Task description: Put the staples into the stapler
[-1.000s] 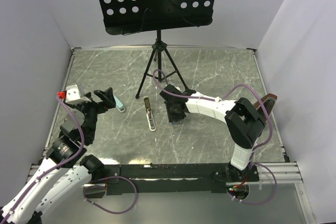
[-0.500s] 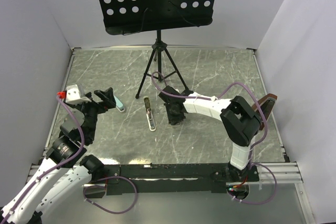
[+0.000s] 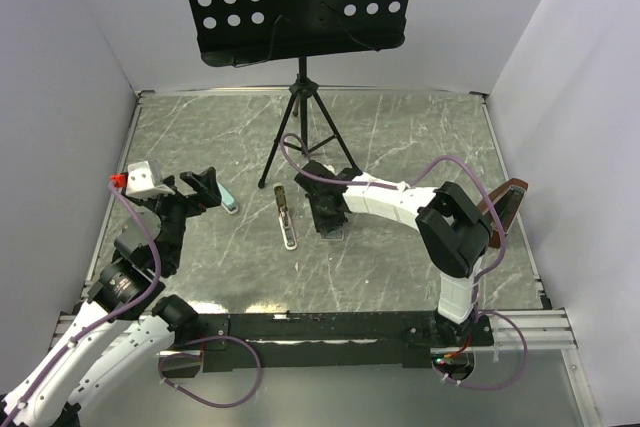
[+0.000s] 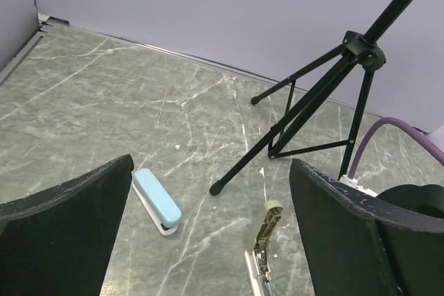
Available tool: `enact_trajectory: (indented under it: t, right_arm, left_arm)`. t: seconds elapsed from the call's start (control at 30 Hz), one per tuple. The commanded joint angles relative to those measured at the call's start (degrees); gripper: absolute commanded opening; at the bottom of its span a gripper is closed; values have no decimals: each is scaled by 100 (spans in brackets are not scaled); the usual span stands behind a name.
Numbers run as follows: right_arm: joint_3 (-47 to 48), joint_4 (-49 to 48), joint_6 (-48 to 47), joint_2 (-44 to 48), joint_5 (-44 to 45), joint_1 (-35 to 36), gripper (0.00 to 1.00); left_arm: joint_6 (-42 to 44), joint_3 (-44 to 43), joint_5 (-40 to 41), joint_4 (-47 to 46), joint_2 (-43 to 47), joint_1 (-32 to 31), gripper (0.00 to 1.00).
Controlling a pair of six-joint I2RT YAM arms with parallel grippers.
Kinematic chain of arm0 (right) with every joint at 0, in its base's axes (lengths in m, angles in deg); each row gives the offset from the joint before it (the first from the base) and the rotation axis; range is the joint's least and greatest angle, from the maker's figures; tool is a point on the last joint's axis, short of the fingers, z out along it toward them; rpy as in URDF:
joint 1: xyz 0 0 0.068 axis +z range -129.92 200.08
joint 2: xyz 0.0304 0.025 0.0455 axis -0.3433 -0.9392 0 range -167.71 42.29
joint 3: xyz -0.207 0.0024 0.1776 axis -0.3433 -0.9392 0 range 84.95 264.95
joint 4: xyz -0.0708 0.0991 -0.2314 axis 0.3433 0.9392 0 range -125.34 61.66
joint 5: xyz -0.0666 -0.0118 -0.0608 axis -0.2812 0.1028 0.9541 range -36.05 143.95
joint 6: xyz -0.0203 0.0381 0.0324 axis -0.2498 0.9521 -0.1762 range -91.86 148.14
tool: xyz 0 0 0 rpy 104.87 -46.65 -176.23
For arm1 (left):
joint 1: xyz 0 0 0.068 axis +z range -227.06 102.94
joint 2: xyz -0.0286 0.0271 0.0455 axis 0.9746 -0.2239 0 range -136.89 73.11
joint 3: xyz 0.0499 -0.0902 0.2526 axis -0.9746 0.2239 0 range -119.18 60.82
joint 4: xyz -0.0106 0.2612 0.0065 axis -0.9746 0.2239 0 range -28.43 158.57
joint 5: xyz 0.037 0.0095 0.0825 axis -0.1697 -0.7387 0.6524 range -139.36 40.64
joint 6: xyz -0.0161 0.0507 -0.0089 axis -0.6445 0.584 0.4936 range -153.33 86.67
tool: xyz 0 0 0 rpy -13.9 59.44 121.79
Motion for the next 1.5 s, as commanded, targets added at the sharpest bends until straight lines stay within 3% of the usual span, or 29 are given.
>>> enact_trajectory:
  t: [0.0,0.93,1.47]
  right_arm:
    - [251,333,9,-82,328,79,28]
    - [-267,482,211,288,865,-79,26]
    - [-434,289,229,235,620,-193,24]
  left_arm:
    - [104,-110,-78,-206,38,28,99]
    - [113,-92,-165,-215,12,19,100]
    - [122,-92,-183,-224,-15,19,99]
